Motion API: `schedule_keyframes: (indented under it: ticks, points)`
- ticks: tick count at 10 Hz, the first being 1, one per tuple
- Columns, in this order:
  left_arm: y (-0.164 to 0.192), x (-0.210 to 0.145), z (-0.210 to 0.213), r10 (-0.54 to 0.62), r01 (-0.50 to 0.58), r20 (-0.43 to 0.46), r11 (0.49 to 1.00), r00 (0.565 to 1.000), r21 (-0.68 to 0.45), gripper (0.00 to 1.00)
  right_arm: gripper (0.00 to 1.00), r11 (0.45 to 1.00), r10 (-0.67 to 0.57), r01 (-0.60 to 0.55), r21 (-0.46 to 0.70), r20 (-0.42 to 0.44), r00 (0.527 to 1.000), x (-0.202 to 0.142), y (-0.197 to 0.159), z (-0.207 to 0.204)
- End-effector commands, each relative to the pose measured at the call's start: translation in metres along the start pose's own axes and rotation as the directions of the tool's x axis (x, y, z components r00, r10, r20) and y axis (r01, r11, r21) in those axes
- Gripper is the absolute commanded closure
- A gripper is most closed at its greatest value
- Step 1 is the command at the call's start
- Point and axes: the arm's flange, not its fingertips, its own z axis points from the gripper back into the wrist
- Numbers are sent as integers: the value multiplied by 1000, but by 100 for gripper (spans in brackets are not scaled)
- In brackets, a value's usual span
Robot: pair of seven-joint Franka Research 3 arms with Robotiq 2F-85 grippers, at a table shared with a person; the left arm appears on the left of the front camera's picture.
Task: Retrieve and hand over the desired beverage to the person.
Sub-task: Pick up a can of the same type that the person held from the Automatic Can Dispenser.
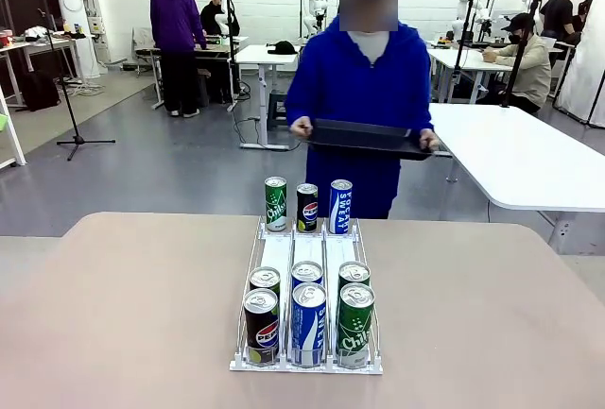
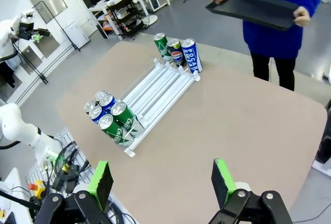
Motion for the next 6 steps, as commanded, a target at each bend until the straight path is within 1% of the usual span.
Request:
schedule_keyframes:
  ticks: [1,6]
  points:
    - [1,0,0,-13,13,13,1000,1000,-13,0,0,1000,14,-14,18,15,1000,3,-2,1]
    - [1,0,0,-13,13,13,1000,1000,-13,0,0,1000,14,-14,18,15,1000,3,-2,1]
